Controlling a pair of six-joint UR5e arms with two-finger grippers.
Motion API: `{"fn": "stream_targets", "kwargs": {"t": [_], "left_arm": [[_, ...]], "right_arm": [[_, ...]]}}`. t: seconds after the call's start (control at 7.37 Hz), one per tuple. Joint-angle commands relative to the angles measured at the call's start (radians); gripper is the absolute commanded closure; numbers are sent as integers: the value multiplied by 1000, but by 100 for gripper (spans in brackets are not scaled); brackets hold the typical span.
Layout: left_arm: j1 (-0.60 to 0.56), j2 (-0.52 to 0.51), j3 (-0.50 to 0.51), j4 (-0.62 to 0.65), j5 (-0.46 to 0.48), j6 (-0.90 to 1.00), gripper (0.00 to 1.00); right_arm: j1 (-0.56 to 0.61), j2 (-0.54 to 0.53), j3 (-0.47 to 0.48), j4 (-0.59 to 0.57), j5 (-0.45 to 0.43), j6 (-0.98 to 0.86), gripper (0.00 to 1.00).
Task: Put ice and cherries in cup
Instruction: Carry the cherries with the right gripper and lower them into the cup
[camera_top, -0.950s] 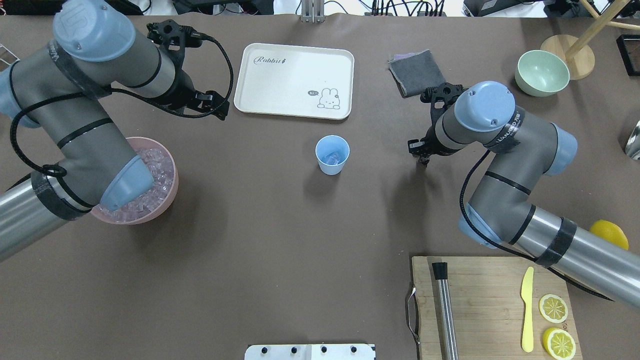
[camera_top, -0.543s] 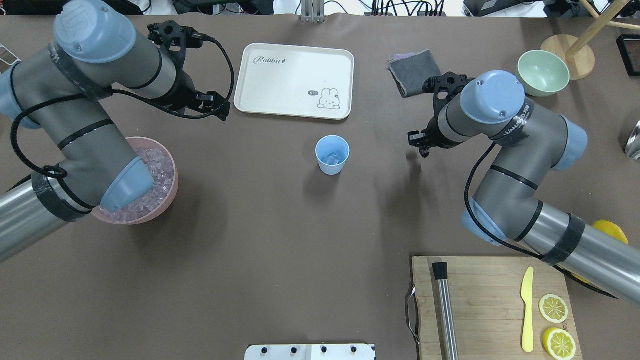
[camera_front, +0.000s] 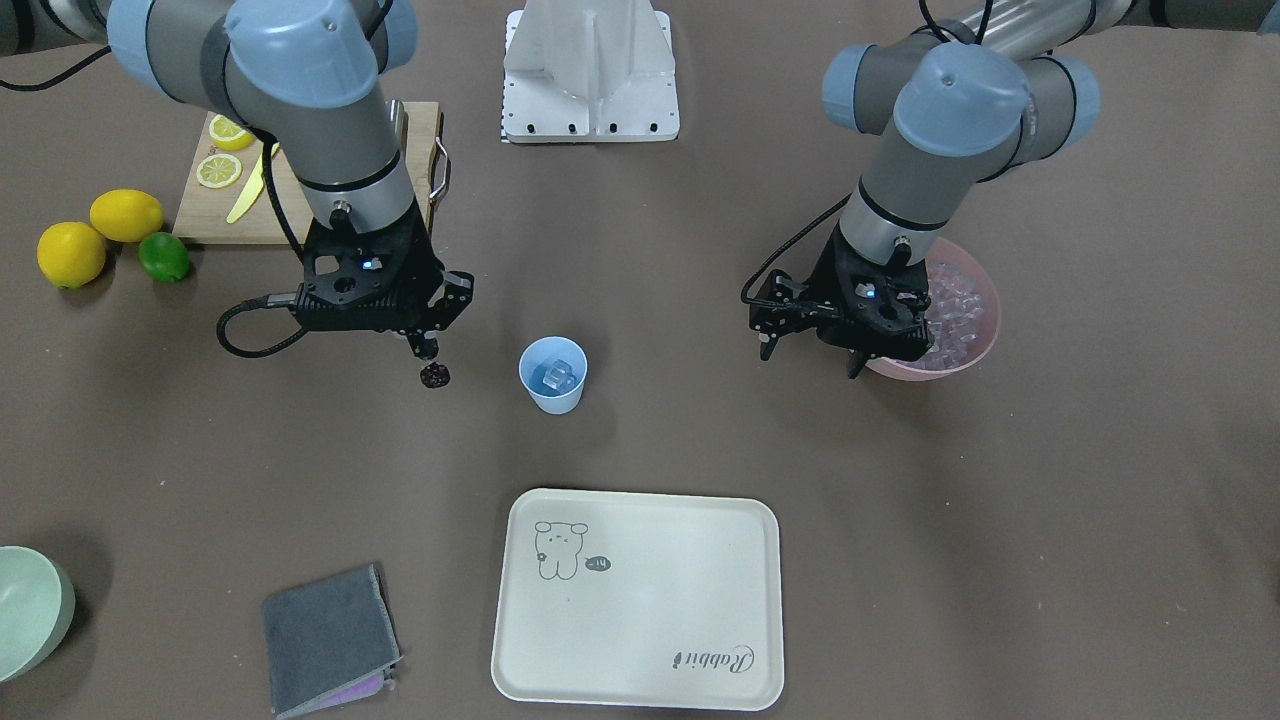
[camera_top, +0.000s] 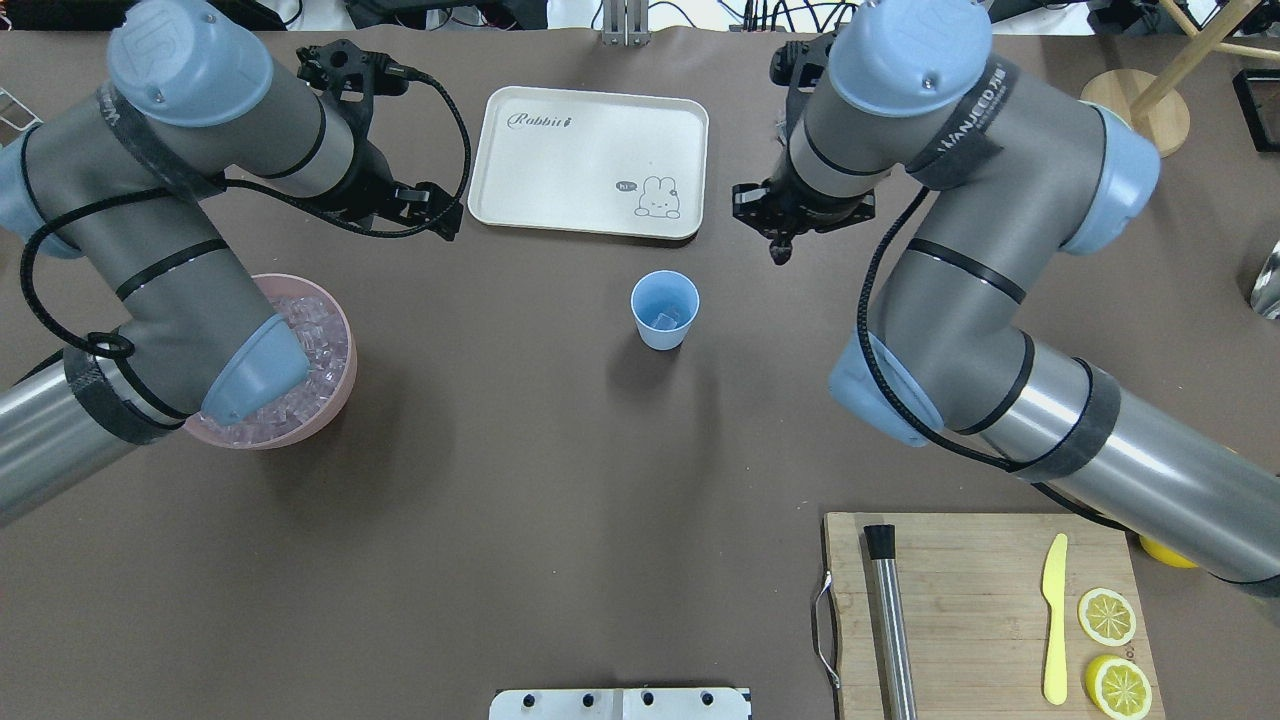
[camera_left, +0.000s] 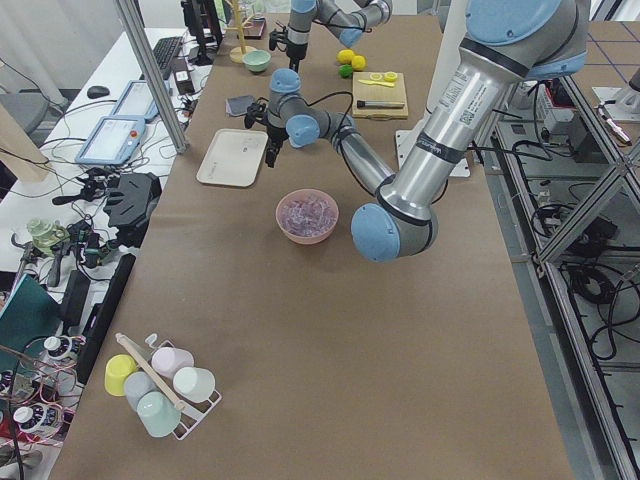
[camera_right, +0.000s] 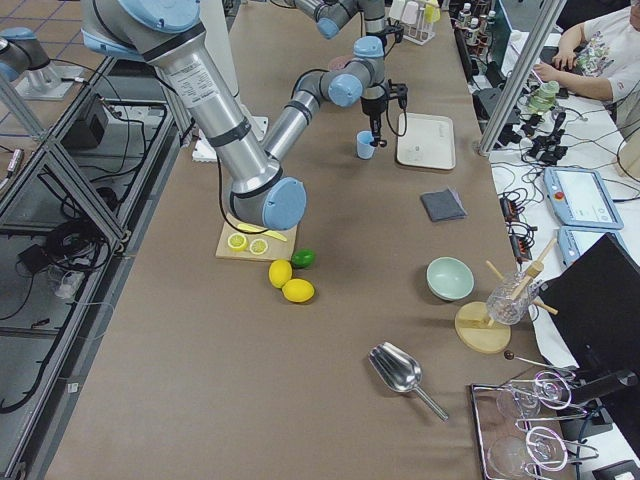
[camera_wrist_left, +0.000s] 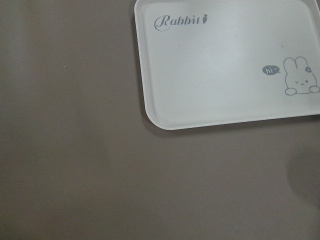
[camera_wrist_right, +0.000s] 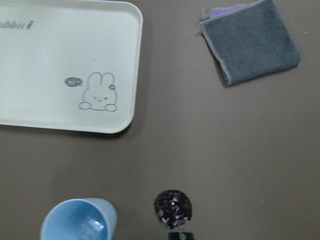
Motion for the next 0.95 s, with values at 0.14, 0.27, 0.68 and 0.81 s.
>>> {"fn": "stream_targets", "kwargs": {"t": [0.14, 0.27, 0.68, 0.81], "left_arm": [[6, -4, -1, 0, 42, -2, 2], [7, -5, -4, 0, 42, -2, 2], [7, -1, -1, 0, 42, 1, 2], [7, -4, -1, 0, 42, -2, 2]], "right_arm": [[-65, 123, -73, -27, -5, 88, 100], [-101, 125, -99, -27, -48, 86, 100], [-126, 143, -188, 88, -83, 83, 100], [-125, 143, -207, 123, -100, 76, 100]]}}
